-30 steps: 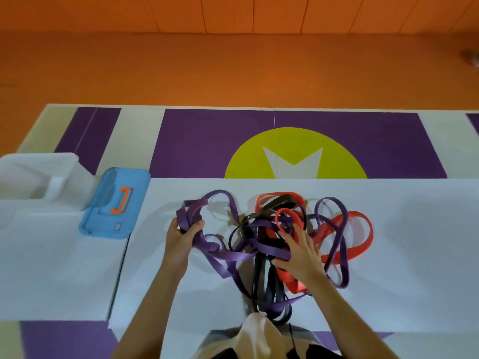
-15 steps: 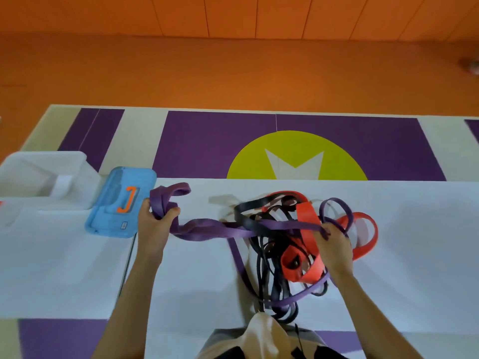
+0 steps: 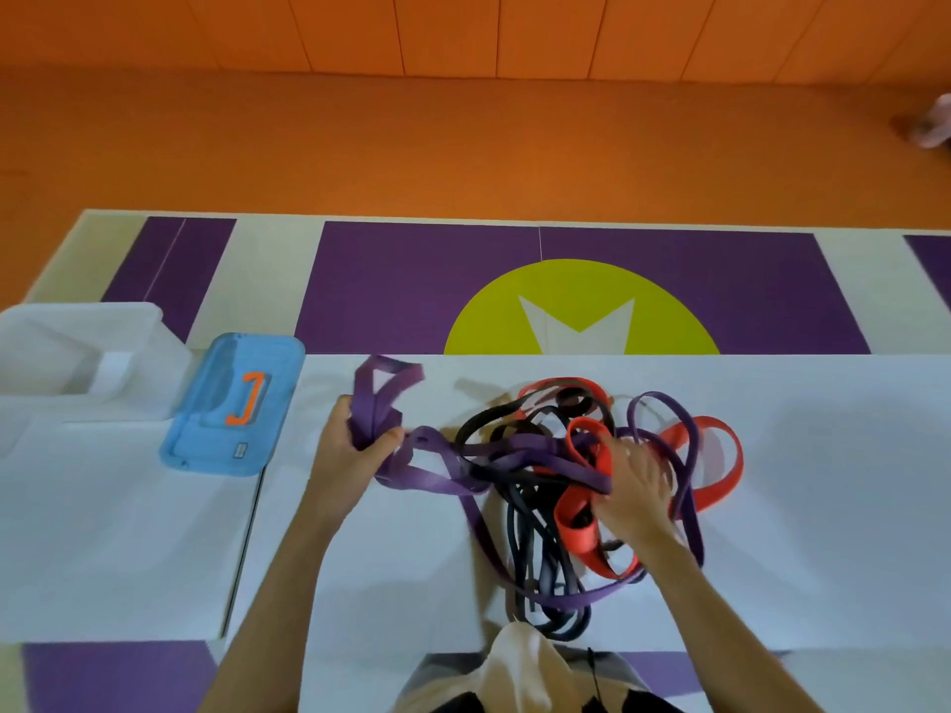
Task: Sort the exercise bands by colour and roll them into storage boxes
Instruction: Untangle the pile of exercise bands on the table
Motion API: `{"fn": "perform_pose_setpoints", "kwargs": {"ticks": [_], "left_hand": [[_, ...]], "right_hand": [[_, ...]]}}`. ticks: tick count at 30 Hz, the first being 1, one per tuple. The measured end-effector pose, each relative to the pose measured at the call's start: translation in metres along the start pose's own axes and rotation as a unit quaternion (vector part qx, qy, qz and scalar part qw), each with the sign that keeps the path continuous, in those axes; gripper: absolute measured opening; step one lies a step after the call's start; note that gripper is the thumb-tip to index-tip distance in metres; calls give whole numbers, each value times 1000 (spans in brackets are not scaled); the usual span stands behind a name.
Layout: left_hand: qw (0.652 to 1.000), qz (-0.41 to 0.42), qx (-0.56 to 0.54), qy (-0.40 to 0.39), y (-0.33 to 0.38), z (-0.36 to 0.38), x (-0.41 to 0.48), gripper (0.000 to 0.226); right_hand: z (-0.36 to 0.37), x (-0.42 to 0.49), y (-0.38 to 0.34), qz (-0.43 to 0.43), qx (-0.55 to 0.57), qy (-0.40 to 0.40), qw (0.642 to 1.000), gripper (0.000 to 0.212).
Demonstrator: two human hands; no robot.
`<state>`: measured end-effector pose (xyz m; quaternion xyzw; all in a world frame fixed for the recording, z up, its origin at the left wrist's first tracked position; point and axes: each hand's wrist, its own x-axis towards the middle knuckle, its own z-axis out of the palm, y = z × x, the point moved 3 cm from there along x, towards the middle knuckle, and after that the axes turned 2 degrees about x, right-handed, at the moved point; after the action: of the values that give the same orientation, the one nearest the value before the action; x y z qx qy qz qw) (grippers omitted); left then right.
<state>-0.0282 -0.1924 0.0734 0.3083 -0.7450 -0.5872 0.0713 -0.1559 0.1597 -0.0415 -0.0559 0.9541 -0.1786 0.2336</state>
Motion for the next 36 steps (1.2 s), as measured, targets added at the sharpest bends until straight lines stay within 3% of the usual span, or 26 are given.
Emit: {"fn": "perform_pose_setpoints", "kwargs": {"ticks": [2,4,7,9,13,17,21,27,30,32,34,36], "left_hand": [[998,0,41,-40,-3,10,-3,26],[997,3,57,-59,-4,18,-8,25],[996,15,51,-76,-3,23,-16,28],[995,15,50,-83,-6,22,-19,30],[997,-17,66,-39,-18,17,-20,36],[995,-29,95,26,-23,14,-15,34],[994,-37,103,25,-28,21,-8,34],[992,-40,121,-16,-35,46,-1,84],[989,12,143,-42,-45,58,1,107],[979,48,183,-77,-49,72,3,95],[959,74,250,-116,-54,88,7,64],[940,89,298,-140,-59,105,10,47]], "right_hand": [[13,0,-32,-99,-61,-41,992,89],[34,4,-52,-152,-101,-65,981,74],[59,5,-69,-155,-152,-82,973,57],[68,3,-73,-133,-166,-50,976,45],[60,3,-75,-107,-98,43,988,24],[15,-5,-64,-106,32,132,985,22],[-40,-8,-34,-43,144,205,967,21],[-95,-24,22,74,201,289,933,17],[-100,-39,41,123,187,296,929,30],[-92,-42,50,144,148,255,945,33],[-74,-37,58,143,109,183,966,30],[-52,-30,68,147,99,113,978,40]]}}
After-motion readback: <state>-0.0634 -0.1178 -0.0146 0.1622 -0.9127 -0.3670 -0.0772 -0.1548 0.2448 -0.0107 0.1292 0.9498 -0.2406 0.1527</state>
